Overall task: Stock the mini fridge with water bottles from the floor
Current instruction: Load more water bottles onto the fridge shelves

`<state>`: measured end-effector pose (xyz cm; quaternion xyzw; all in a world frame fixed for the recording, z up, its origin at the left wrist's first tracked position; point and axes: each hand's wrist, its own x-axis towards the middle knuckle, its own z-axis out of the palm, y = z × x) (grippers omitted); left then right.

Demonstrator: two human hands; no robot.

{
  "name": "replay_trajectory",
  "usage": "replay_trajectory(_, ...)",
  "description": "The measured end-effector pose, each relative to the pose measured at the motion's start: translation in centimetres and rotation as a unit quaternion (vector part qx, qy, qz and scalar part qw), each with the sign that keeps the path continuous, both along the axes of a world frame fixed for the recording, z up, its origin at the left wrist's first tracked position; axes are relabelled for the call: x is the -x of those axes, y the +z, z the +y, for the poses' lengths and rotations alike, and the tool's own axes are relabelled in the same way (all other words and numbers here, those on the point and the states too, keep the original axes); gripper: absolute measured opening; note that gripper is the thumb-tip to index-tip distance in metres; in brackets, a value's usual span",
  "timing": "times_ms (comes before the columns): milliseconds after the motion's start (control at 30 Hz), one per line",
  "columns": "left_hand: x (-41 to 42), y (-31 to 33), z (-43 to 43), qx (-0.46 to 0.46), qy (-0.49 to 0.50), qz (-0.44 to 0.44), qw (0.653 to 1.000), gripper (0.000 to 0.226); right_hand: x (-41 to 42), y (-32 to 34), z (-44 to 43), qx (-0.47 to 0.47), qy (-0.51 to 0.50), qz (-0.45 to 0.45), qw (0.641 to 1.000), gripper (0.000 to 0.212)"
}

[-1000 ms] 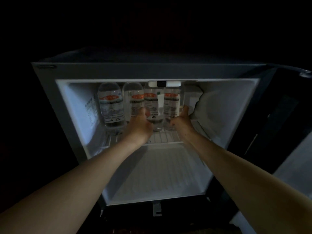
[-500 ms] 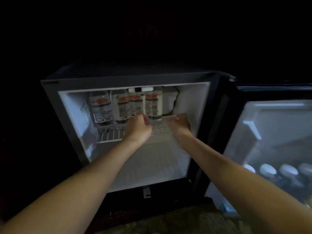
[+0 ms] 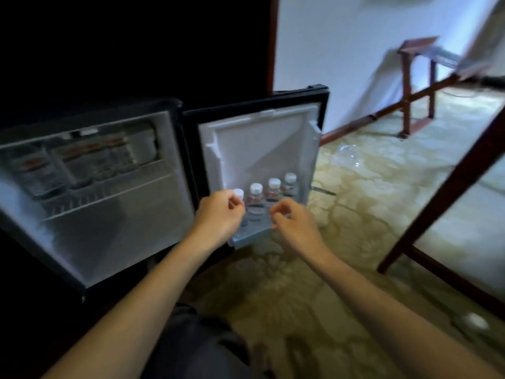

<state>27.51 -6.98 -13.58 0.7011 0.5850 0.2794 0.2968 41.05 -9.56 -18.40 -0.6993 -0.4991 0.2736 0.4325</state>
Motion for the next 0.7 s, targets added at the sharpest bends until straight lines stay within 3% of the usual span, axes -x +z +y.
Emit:
replay_trajectory(133,-7.9,-1.8,-5.8,0.05,-0.1,0.009,0.994,0.012,-6.4,-3.1,-8.7,0.064,-0.085,-0.011,0.994,0.032)
replay_trajectory(267,-13.6,-4.8,-10.5,0.091,-0.147,0.004,0.985,0.017,-10.4,-6.2,-17.0,0.129,-0.154,0.018,0.979,0.015)
replay_trajectory(500,-20.5,-12.3,-19.0,0.209,-0.246,0.04,0.946,0.018,-17.0,-13.1,-27.7,0.238,-0.225,0.053,0.943,0.014)
replay_trajectory(600,-22.5,-14.8,-21.2,0.253,-0.292,0.065,0.92,0.025,-20.1,-15.6,-29.6,0.278,-0.228,0.017,0.933,0.013)
replay_trajectory(700,-23.3,-16.5,-22.7,0.273,-0.324,0.093,0.901,0.027,-22.6,-17.7,-29.8,0.303,-0.224,-0.061,0.924,0.03)
